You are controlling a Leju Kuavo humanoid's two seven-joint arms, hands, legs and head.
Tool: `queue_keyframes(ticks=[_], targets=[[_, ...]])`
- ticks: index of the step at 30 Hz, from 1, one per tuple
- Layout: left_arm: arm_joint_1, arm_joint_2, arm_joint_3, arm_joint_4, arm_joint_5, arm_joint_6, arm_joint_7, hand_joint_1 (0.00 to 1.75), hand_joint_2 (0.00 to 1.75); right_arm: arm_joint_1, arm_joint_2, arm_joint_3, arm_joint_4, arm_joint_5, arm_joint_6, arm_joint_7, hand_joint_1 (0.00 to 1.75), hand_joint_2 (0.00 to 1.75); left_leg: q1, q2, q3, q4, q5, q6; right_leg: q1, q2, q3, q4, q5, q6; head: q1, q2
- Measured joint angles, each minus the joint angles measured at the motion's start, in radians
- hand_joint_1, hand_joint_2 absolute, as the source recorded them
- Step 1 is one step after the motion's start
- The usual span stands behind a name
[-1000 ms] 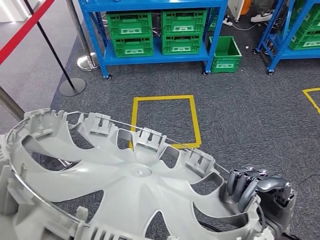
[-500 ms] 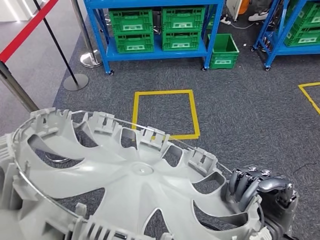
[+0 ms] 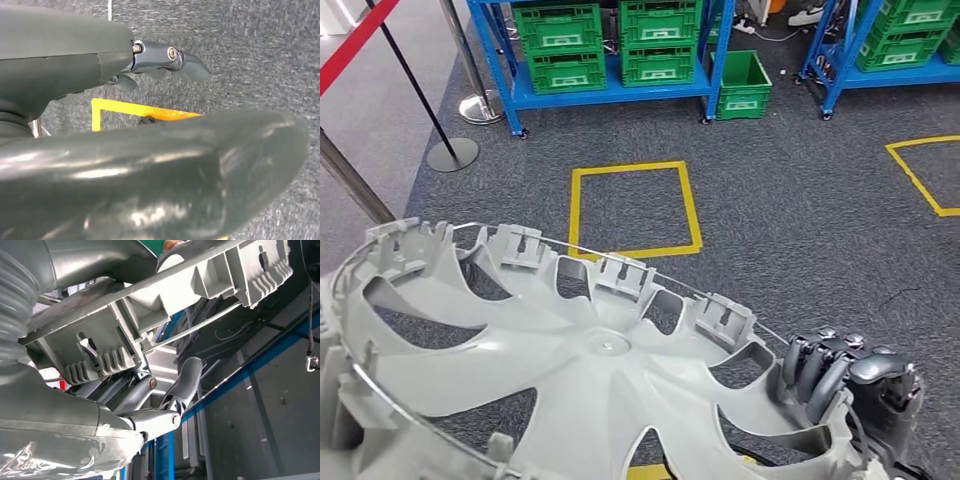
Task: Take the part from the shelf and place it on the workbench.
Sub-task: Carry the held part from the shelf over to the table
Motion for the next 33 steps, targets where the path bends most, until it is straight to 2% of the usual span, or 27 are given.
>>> queue_keyframes(ticks=[1, 2, 3, 4, 6, 7, 8, 9, 10, 11, 12, 13, 14, 16, 18, 20, 21, 22, 23, 24, 25, 26, 27, 29, 31, 32, 33], targets=[[-0.001, -0.001, 0.0, 0.0, 0.0, 0.0, 0.0, 0.0, 0.0, 0.0, 0.0, -0.003, 0.0, -0.001, 0.002, 0.0, 1.75, 1.75, 0.0, 0.009, -0.003, -0.002, 0.002, 0.006, -0.002, 0.002, -0.006, 0.002, 0.004, 0.006, 0.0, 0.0], [-0.001, -0.002, 0.0, 0.0, 0.0, 0.001, 0.0, 0.0, 0.0, 0.001, 0.0, -0.006, 0.0, -0.002, 0.004, 0.0, 1.75, 1.75, 0.0, 0.018, -0.006, -0.002, 0.008, 0.014, -0.003, -0.003, -0.013, 0.013, -0.005, 0.011, 0.002, 0.0], [-0.001, -0.004, 0.0, 0.0, 0.0, 0.001, 0.0, 0.0, 0.0, 0.001, 0.0, -0.008, 0.0, -0.002, 0.005, 0.0, 1.75, 1.75, 0.001, 0.028, -0.009, -0.003, 0.014, 0.022, -0.004, -0.012, -0.027, 0.044, -0.027, 0.017, 0.003, 0.0], [0.0, -0.004, 0.0, 0.0, 0.0, 0.002, 0.0, 0.0, 0.0, 0.001, 0.0, -0.01, 0.0, -0.002, 0.005, 0.0, 1.75, 1.75, 0.001, 0.038, -0.013, -0.003, 0.019, 0.027, -0.006, -0.025, -0.049, 0.1, -0.064, 0.021, 0.005, 0.0], [0.002, -0.004, 0.0, 0.0, 0.0, 0.002, 0.0, 0.0, 0.0, 0.0, 0.0, -0.014, 0.0, -0.002, 0.006, 0.0, 1.75, 1.75, 0.0, 0.057, -0.023, -0.003, 0.027, 0.03, -0.008, -0.039, -0.1, 0.242, -0.142, 0.031, 0.007, 0.0], [0.002, -0.003, 0.0, 0.0, 0.0, 0.002, 0.0, 0.0, 0.0, 0.0, 0.0, -0.015, 0.0, -0.002, 0.006, 0.0, 1.75, 1.75, 0.0, 0.068, -0.027, -0.002, 0.031, 0.029, -0.008, -0.042, -0.112, 0.29, -0.163, 0.034, 0.007, 0.0], [0.003, -0.003, 0.0, 0.0, 0.0, 0.002, 0.0, 0.0, 0.0, 0.001, 0.0, -0.016, 0.0, -0.002, 0.007, 0.0, 1.75, 1.75, 0.0, 0.078, -0.031, -0.002, 0.034, 0.028, -0.008, -0.044, -0.104, 0.3, -0.165, 0.036, 0.007, 0.0], [0.003, -0.003, 0.0, 0.0, -0.001, 0.002, 0.0, 0.0, 0.0, 0.0, 0.0, -0.017, 0.0, -0.003, 0.007, 0.0, 1.75, 1.75, 0.0, 0.087, -0.033, -0.002, 0.036, 0.026, -0.008, -0.048, -0.074, 0.267, -0.151, 0.036, 0.007, 0.0], [0.003, -0.004, 0.0, 0.0, -0.001, 0.002, 0.0, 0.0, 0.0, 0.0, 0.0, -0.017, 0.0, -0.003, 0.007, 0.0, 1.75, 1.75, 0.0, 0.096, -0.033, 0.0, 0.037, 0.024, -0.008, -0.059, -0.026, 0.202, -0.127, 0.035, 0.007, 0.0], [0.003, -0.003, 0.0, 0.0, -0.001, 0.002, 0.0, 0.0, 0.0, -0.002, 0.0, -0.018, 0.0, -0.003, 0.008, 0.0, 1.75, 1.75, -0.003, 0.105, -0.034, 0.002, 0.037, 0.02, -0.006, -0.08, 0.022, 0.128, -0.11, 0.034, 0.008, 0.0], [0.003, -0.002, 0.0, 0.0, -0.001, 0.003, 0.0, 0.0, 0.0, -0.003, 0.0, -0.018, 0.0, -0.003, 0.009, 0.0, 1.75, 1.75, -0.006, 0.113, -0.036, 0.006, 0.036, 0.016, -0.005, -0.096, 0.06, 0.068, -0.098, 0.028, 0.008, 0.0], [0.003, -0.001, 0.0, 0.0, -0.001, 0.003, 0.0, 0.0, 0.0, -0.005, 0.0, -0.018, 0.0, -0.004, 0.009, 0.0, 1.75, 1.75, -0.009, 0.119, -0.038, 0.01, 0.035, 0.011, -0.003, -0.107, 0.081, 0.031, -0.093, 0.021, 0.008, 0.0], [0.003, 0.0, 0.0, 0.0, -0.001, 0.003, 0.001, 0.0, 0.0, -0.006, 0.0, -0.018, 0.0, -0.004, 0.009, -0.001, 1.75, 1.75, -0.012, 0.126, -0.04, 0.013, 0.035, 0.006, -0.002, -0.108, 0.084, 0.02, -0.095, 0.014, 0.007, 0.0], [0.002, 0.0, 0.0, 0.0, -0.001, 0.003, 0.002, 0.0, 0.0, -0.006, 0.0, -0.018, 0.0, -0.005, 0.008, -0.001, 1.75, 1.75, -0.012, 0.137, -0.043, 0.016, 0.034, -0.003, -0.003, -0.087, 0.075, 0.022, -0.091, -0.001, 0.005, 0.0], [-0.001, 0.001, 0.0, 0.0, -0.001, 0.003, 0.003, 0.0, 0.0, -0.009, 0.0, -0.018, 0.0, -0.005, 0.006, -0.002, 1.75, 1.75, -0.009, 0.112, -0.059, 0.051, 0.004, -0.015, -0.007, -0.069, 0.068, 0.02, -0.085, -0.013, 0.004, 0.0], [-0.001, 0.002, 0.0, 0.0, -0.002, 0.004, 0.003, 0.0, 0.0, -0.012, 0.001, -0.018, 0.001, -0.006, 0.004, -0.003, 1.75, 1.75, -0.005, 0.074, -0.11, 0.159, -0.06, -0.025, -0.009, -0.052, 0.061, 0.019, -0.079, -0.02, 0.002, 0.0], [0.0, 0.002, 0.0, 0.0, -0.002, 0.004, 0.003, 0.0, 0.0, -0.013, 0.001, -0.018, 0.001, -0.007, -0.001, -0.003, 1.75, 1.75, -0.004, 0.066, -0.143, 0.228, -0.091, -0.026, -0.009, -0.042, 0.057, 0.019, -0.077, -0.022, 0.001, 0.0], [0.001, 0.002, 0.0, 0.0, -0.002, 0.005, 0.003, 0.0, 0.0, -0.012, 0.001, -0.018, 0.002, -0.008, -0.007, -0.004, 1.75, 1.75, -0.004, 0.063, -0.171, 0.281, -0.107, -0.027, -0.009, -0.03, 0.053, 0.019, -0.074, -0.023, 0.001, 0.0], [0.002, 0.003, 0.0, 0.0, -0.002, 0.005, 0.003, 0.0, 0.0, -0.012, 0.001, -0.018, 0.002, -0.008, -0.015, -0.004, 1.75, 1.75, -0.003, 0.062, -0.185, 0.305, -0.105, -0.026, -0.009, -0.018, 0.05, 0.02, -0.071, -0.022, 0.001, 0.0], [0.003, 0.003, 0.0, 0.0, -0.002, 0.005, 0.003, 0.0, 0.0, -0.013, 0.001, -0.018, 0.003, -0.006, -0.025, -0.004, 1.75, 1.75, -0.002, 0.06, -0.182, 0.293, -0.083, -0.025, -0.01, -0.005, 0.048, 0.02, -0.068, -0.019, 0.001, 0.0], [0.003, 0.003, 0.0, 0.0, -0.002, 0.005, 0.003, 0.0, 0.0, -0.013, 0.001, -0.019, 0.003, -0.004, -0.033, -0.004, 1.75, 1.75, -0.001, 0.053, -0.161, 0.246, -0.046, -0.024, -0.011, 0.007, 0.047, 0.02, -0.066, -0.017, 0.001, 0.0], [0.003, 0.004, 0.0, 0.0, -0.002, 0.005, 0.003, 0.0, 0.0, -0.015, 0.0, -0.02, 0.002, -0.001, -0.041, -0.005, 1.75, 1.75, 0.003, 0.031, -0.131, 0.182, -0.007, -0.024, -0.012, 0.018, 0.046, 0.021, -0.064, -0.013, 0.001, 0.0], [0.003, 0.005, 0.0, 0.0, -0.001, 0.005, 0.002, 0.0, 0.0, -0.018, 0.0, -0.022, 0.002, 0.003, -0.048, -0.005, 1.75, 1.75, 0.007, 0.007, -0.101, 0.115, 0.02, -0.023, -0.011, 0.03, 0.043, 0.024, -0.062, -0.009, 0.0, 0.0], [0.002, 0.007, 0.001, 0.0, 0.001, 0.005, 0.001, 0.0, 0.0, -0.023, -0.003, -0.027, -0.005, 0.016, -0.062, -0.006, 1.75, 1.75, 0.011, -0.026, -0.072, 0.043, 0.037, -0.019, -0.01, 0.051, 0.029, 0.029, -0.056, 0.001, -0.001, 0.0], [0.001, 0.008, 0.003, 0.0, 0.004, 0.004, -0.001, 0.0, 0.0, -0.019, -0.011, -0.034, -0.017, 0.032, -0.073, -0.006, 1.75, 1.75, 0.009, -0.012, -0.074, 0.037, 0.036, -0.007, -0.013, 0.069, 0.016, 0.029, -0.048, 0.013, -0.002, 0.0], [0.0, 0.009, 0.003, 0.0, 0.005, 0.002, -0.003, 0.0, 0.0, -0.015, -0.016, -0.04, -0.024, 0.04, -0.077, -0.006, 1.75, 1.75, 0.01, -0.001, -0.075, 0.036, 0.038, 0.001, -0.013, 0.061, 0.011, 0.034, -0.051, 0.018, -0.001, 0.0], [0.0, 0.01, 0.004, 0.0, 0.006, 0.001, -0.005, 0.0, 0.0, -0.012, -0.021, -0.045, -0.03, 0.047, -0.081, -0.006, 1.75, 1.75, 0.01, 0.01, -0.075, 0.035, 0.04, 0.008, -0.012, 0.041, 0.0, 0.055, -0.065, 0.022, 0.003, 0.0]])
